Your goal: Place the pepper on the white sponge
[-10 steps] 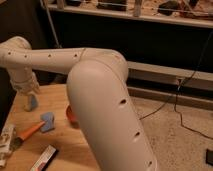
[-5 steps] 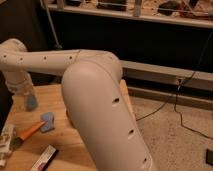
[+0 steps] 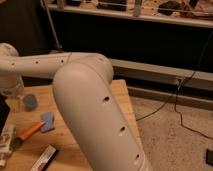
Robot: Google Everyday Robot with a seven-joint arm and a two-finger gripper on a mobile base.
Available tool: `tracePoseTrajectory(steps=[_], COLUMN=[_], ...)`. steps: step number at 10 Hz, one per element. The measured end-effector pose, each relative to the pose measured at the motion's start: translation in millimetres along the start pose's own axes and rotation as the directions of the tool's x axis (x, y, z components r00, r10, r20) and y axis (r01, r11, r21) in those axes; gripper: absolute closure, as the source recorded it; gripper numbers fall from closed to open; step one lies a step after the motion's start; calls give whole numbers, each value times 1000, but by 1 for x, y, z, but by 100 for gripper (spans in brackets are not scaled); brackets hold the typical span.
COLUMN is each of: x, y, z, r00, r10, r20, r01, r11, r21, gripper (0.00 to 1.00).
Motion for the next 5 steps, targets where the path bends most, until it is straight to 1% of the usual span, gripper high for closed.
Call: tracePoseTrajectory(steps=[1,3,5], x=[-1,5,14], y=[5,26,40], z=[8,27,43], r00=[1000,998,997], r10=[-22,-56,-74], r20=[0,-12,-31], r01=[22,55,70], r11=[1000,996,992], r21=[-12,-64,-101], gripper=[35,35,35])
